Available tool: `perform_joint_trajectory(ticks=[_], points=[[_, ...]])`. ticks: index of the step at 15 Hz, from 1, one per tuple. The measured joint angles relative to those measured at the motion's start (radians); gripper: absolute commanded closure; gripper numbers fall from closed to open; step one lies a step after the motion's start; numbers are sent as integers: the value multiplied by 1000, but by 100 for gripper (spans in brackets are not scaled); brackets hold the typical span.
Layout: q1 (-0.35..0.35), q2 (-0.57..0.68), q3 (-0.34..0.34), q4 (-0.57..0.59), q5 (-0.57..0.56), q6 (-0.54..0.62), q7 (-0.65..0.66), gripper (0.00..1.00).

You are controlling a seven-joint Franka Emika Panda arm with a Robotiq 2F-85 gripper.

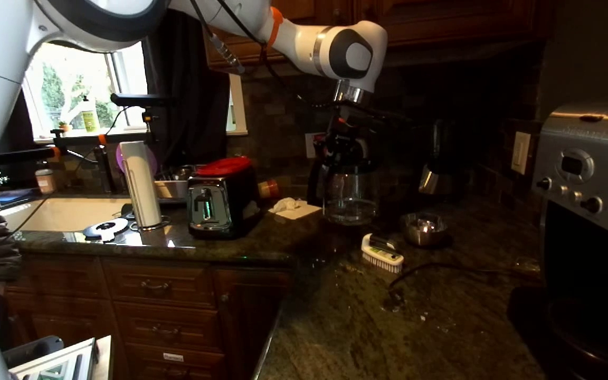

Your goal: Move the coffee jar to the left

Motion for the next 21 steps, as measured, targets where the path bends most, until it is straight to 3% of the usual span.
perform_joint_trajectory(ticks=[7, 21], points=[[35, 112, 20, 122, -40, 0, -74, 98], [64, 279, 19, 333, -77, 0, -75, 98]])
